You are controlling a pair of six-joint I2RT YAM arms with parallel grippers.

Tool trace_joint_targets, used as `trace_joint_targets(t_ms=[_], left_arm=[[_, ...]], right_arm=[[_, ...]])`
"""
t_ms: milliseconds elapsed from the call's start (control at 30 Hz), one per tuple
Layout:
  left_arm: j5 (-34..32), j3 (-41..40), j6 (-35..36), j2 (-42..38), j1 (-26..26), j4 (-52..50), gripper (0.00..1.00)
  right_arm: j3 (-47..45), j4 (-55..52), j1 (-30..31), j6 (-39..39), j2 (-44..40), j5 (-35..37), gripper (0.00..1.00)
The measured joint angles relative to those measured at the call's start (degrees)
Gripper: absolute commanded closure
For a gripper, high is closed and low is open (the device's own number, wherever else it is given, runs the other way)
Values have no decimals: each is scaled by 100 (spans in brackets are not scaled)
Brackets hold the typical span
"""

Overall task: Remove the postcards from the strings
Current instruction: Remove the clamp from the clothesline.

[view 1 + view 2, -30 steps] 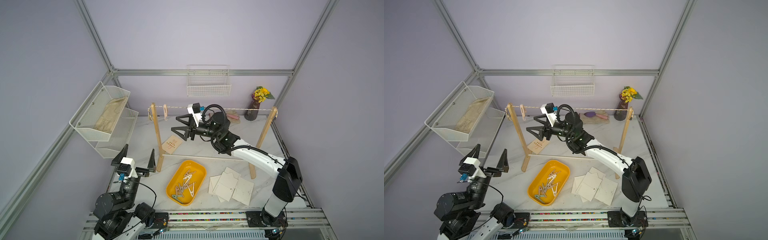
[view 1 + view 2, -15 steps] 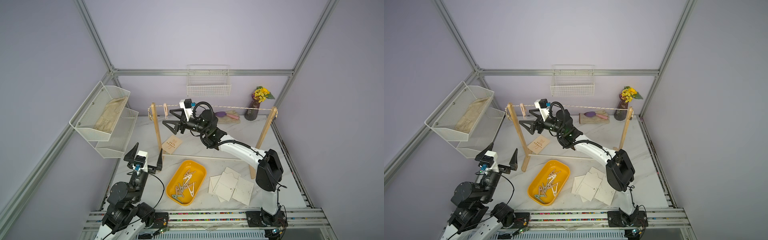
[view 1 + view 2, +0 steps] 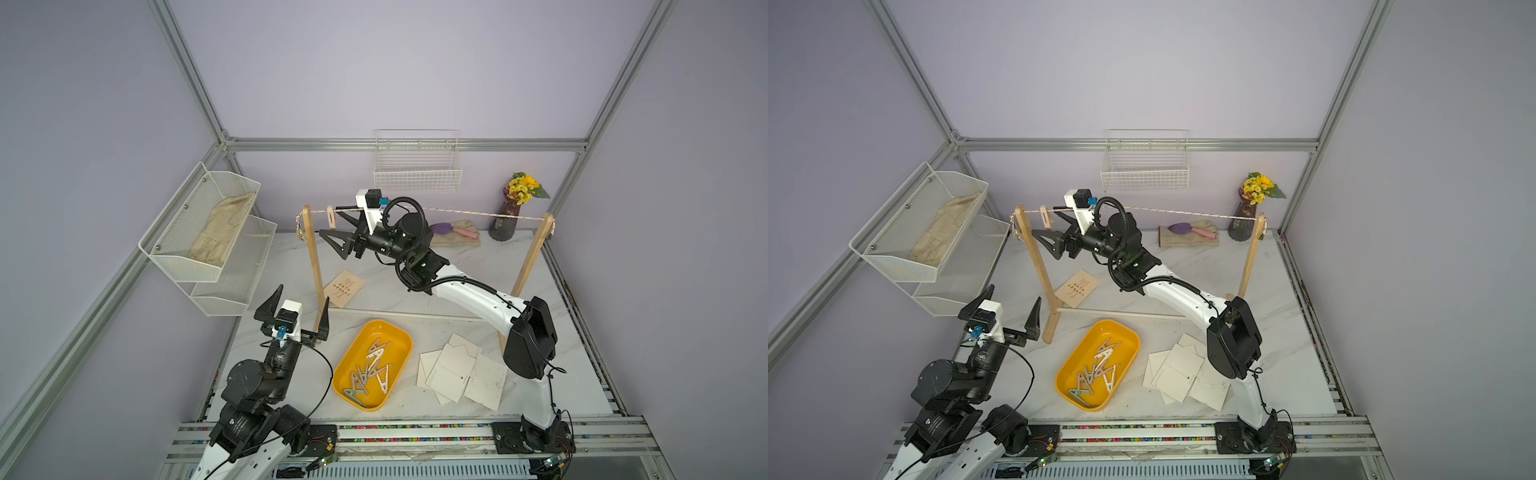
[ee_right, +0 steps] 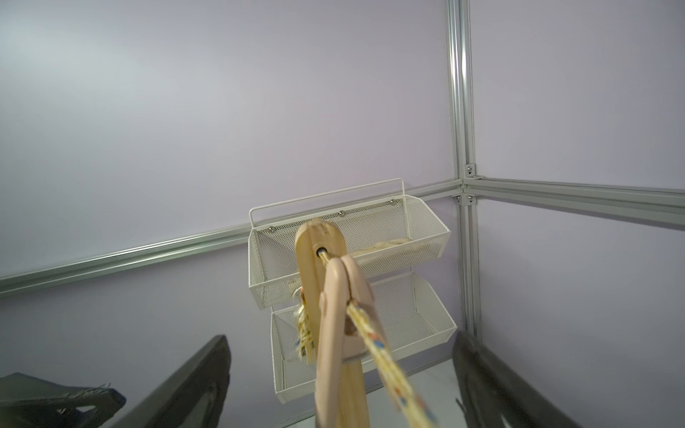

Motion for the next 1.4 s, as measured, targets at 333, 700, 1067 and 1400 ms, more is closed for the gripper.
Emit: trace_joint_targets(t_ms=[333, 700, 1067, 1400], left_arm=[[2, -33, 0, 15, 0, 68, 0], [7, -57, 0, 44, 0, 105, 0], [13, -101, 2, 44, 4, 116, 0], [-9, -122, 0, 42, 20, 278, 0]], right_arm=[[59, -92, 7, -83, 72, -175, 49], [59, -92, 7, -107, 74, -243, 79], [-601, -289, 28, -417, -173, -448, 81], [-2380, -1445, 109, -1158, -1410, -531, 77]])
